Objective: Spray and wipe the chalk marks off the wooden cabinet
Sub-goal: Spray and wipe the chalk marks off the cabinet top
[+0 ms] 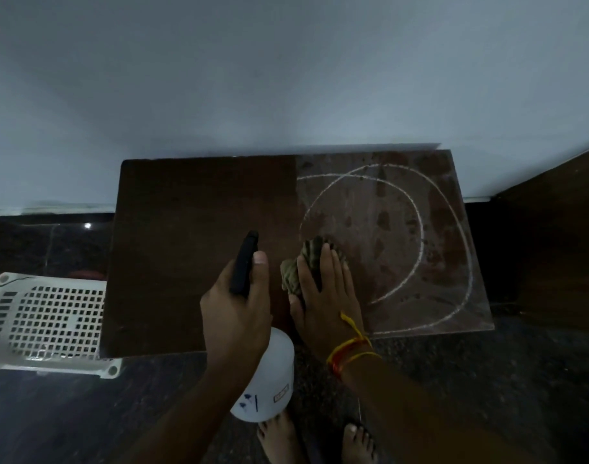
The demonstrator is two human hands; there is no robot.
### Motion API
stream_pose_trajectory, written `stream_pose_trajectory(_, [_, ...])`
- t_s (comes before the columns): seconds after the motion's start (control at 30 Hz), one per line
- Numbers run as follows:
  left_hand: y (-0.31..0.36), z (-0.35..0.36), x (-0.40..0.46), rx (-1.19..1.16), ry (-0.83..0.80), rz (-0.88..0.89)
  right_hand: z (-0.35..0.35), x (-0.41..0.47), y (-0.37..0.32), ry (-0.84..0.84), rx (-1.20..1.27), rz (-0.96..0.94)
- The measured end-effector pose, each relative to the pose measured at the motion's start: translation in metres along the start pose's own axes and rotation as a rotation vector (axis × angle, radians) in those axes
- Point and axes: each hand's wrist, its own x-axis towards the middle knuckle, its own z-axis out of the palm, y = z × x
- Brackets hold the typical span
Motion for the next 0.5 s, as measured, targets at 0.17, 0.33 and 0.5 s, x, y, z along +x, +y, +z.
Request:
stream_pose_trajectory(0.17, [-0.002,0.001,0.015,0.009,-0.027,-0.017,-0.004,0.062,0.001,0.032,0.023,0.071])
stream_pose_trajectory(0.33, [0.006,0.002,0.021,0.016,-0.037,-0.022,-0.005,0.075,0.002,0.034,0.017,0.086])
stream_pose_trajectory(0.5, [0.014,0.002,0.032,0.002,-0.033,-0.007,-0.004,0.045,-0.002,0.023,0.010,0.078])
